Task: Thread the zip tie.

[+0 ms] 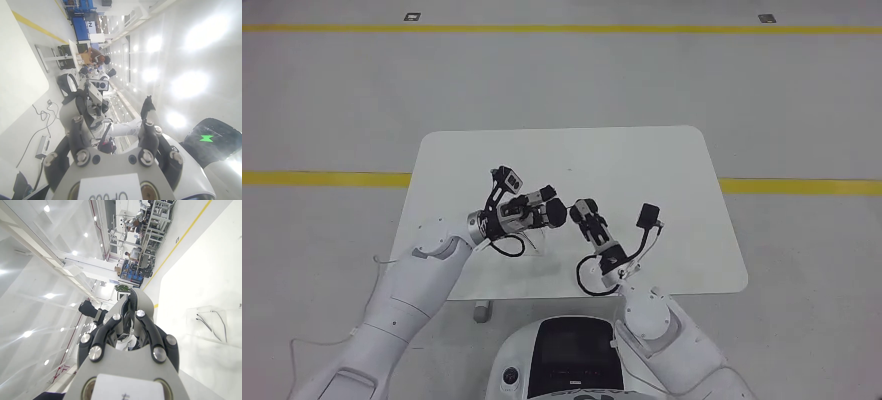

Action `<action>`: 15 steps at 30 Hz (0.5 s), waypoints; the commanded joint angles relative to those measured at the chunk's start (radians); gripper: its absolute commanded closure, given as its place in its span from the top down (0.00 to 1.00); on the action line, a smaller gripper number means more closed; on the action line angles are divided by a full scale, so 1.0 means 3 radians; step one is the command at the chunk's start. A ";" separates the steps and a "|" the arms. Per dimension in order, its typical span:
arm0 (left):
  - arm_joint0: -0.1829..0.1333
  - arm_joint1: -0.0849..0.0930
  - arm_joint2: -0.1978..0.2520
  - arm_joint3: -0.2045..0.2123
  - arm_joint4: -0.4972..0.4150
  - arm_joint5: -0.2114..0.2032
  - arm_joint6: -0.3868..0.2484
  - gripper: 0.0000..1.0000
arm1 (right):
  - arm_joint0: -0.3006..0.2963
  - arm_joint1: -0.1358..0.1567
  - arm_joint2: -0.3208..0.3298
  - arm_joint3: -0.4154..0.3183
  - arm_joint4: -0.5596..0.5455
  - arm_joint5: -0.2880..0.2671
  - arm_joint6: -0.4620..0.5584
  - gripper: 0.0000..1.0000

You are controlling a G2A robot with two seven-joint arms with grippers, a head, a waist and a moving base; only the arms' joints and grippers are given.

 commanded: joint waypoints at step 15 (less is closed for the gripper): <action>0.0002 0.0007 0.0012 0.0013 0.0037 0.0062 0.0025 0.41 | -0.0074 -0.0026 0.0055 -0.0064 -0.0211 -0.0033 0.0050 0.00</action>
